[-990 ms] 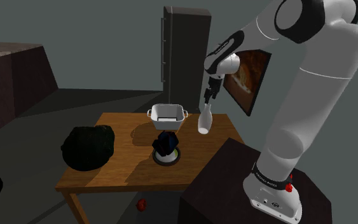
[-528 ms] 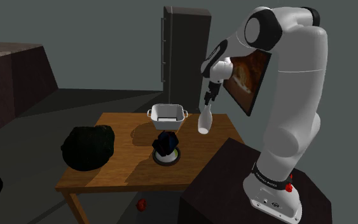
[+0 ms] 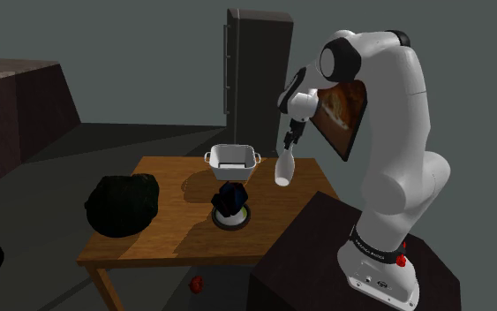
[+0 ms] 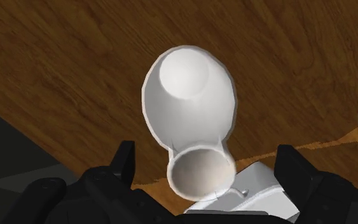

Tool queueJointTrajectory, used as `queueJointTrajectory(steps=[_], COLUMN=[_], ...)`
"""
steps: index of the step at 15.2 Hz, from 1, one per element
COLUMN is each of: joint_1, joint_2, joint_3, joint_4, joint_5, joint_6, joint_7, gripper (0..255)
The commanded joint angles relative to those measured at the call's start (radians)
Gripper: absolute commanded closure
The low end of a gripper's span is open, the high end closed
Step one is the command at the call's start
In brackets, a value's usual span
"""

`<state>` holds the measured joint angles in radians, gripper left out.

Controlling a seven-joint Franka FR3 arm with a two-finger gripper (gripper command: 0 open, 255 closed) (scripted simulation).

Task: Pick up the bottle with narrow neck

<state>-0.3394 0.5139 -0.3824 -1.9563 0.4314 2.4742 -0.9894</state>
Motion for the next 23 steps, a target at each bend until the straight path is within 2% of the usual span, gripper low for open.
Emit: queueJointTrajectory(steps=[1,6,7,16,23], joint_1=[-0.009,-0.022,-0.022,-0.022,0.003], joint_2=[0.025,0.061,0.062,0.061,-0.009], joint_3=[0.011,0.029,0.029,0.029,-0.006], joint_4=[0.009,0.014,0.014,0.014,0.007], joint_5=[0.014,0.037,0.038,0.037,-0.008], joint_6=[0.015,0.045,0.046,0.045,-0.015], joint_7=[-0.011,-0.028,-0.028,-0.028,0.006], gripper=[0,0,255,255,255])
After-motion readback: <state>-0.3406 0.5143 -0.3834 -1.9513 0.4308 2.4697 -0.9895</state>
